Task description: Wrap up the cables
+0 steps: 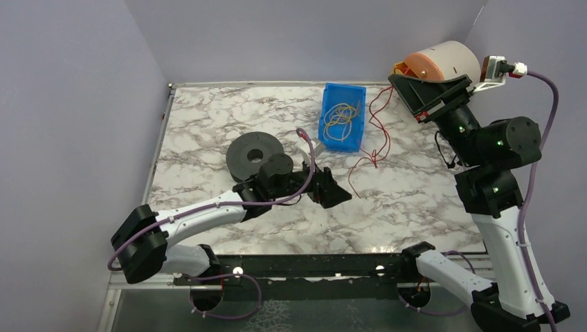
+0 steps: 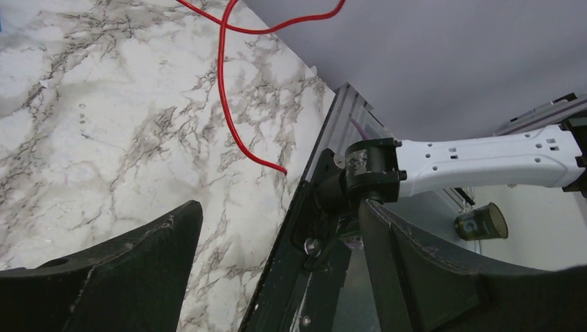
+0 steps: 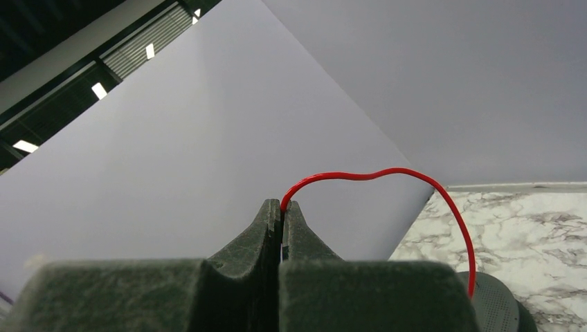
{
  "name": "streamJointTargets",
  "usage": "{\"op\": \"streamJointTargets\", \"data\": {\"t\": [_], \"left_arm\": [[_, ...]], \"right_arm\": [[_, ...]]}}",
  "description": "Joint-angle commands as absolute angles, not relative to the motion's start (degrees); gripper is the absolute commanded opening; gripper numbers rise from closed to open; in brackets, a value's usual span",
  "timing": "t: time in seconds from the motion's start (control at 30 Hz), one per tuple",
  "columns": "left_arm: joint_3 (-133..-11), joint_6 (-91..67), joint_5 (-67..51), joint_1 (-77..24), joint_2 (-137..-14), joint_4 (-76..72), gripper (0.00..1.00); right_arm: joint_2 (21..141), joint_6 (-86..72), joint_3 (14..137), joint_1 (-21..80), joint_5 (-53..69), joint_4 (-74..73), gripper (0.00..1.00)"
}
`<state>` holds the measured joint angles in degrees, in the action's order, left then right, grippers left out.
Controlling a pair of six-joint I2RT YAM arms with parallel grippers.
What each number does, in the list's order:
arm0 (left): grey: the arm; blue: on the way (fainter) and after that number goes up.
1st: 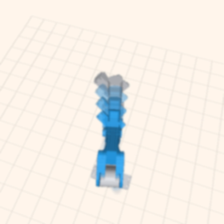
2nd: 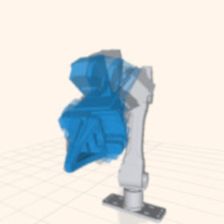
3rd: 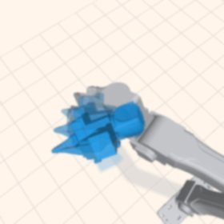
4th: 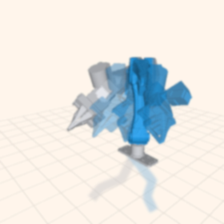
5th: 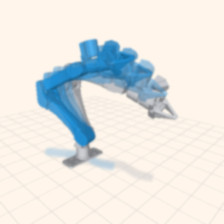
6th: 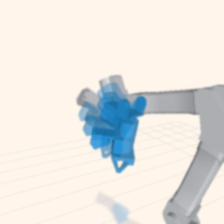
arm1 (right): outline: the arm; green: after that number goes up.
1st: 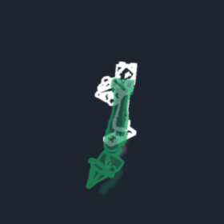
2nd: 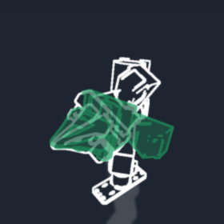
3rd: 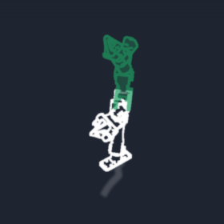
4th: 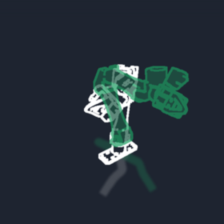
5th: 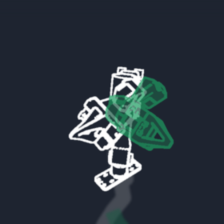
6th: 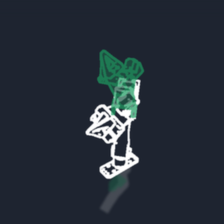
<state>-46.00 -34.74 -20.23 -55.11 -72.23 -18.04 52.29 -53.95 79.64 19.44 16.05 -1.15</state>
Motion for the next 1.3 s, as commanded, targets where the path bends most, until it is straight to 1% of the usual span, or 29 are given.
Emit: {"op": "streamJointTargets", "data": {"t": [0.0, 0.23, 0.3, 0.4, 0.5, 0.57, 0.63, 0.83, 0.93, 1.03, 1.1, 1.27], "left_arm": [[-48.12, -40.21, -14.16, -57.15, -75.24, -25.85, 0.85], [-51.83, -43.72, -15.81, -58.07, -81.16, -30.36, 0.76], [-52.79, -43.98, -16.18, -58.18, -82.53, -30.87, 0.69], [-53.61, -43.78, -16.75, -58.18, -83.46, -31.20, 0.53], [-53.76, -43.45, -17.28, -58.26, -83.55, -31.24, 0.34], [-53.41, -42.86, -17.27, -58.24, -83.12, -31.24, 0.19], [-52.77, -42.46, -16.82, -58.21, -82.46, -31.20, 0.00], [-50.78, -41.47, -16.74, -58.23, -80.89, -30.76, 0.00], [-49.54, -39.81, -14.89, -58.17, -78.78, -29.02, 0.00], [-49.18, -37.26, -12.56, -58.23, -76.31, -25.92, 0.00], [-49.30, -35.45, -12.43, -58.18, -74.99, -24.10, 0.00], [-50.27, -32.50, -15.37, -58.23, -73.64, -20.28, 0.00]], "right_arm": [[51.24, -55.76, 79.39, 19.66, 19.46, -0.13, 0.01], [50.19, -57.11, 79.19, 19.68, 20.90, 0.66, 0.01], [49.97, -57.15, 79.33, 19.69, 21.29, 0.87, 0.01], [49.63, -56.42, 79.75, 19.68, 21.03, 0.08, 0.01], [48.99, -54.94, 79.69, 19.69, 19.86, -1.09, 0.01], [48.38, -53.91, 79.11, 19.66, 18.47, -1.70, 0.01], [47.91, -53.04, 78.68, 19.64, 17.36, -2.14, 0.01], [47.46, -50.76, 77.56, 19.69, 15.20, -3.87, 0.01], [46.66, -49.52, 76.03, 19.69, 14.51, -4.75, 0.01], [44.65, -48.27, 72.87, 19.64, 13.78, -4.41, 0.04], [43.11, -47.59, 70.53, 19.69, 11.43, -5.06, 0.07], [41.30, -46.68, 66.25, 19.64, 3.04, -10.05, 0.09]]}}
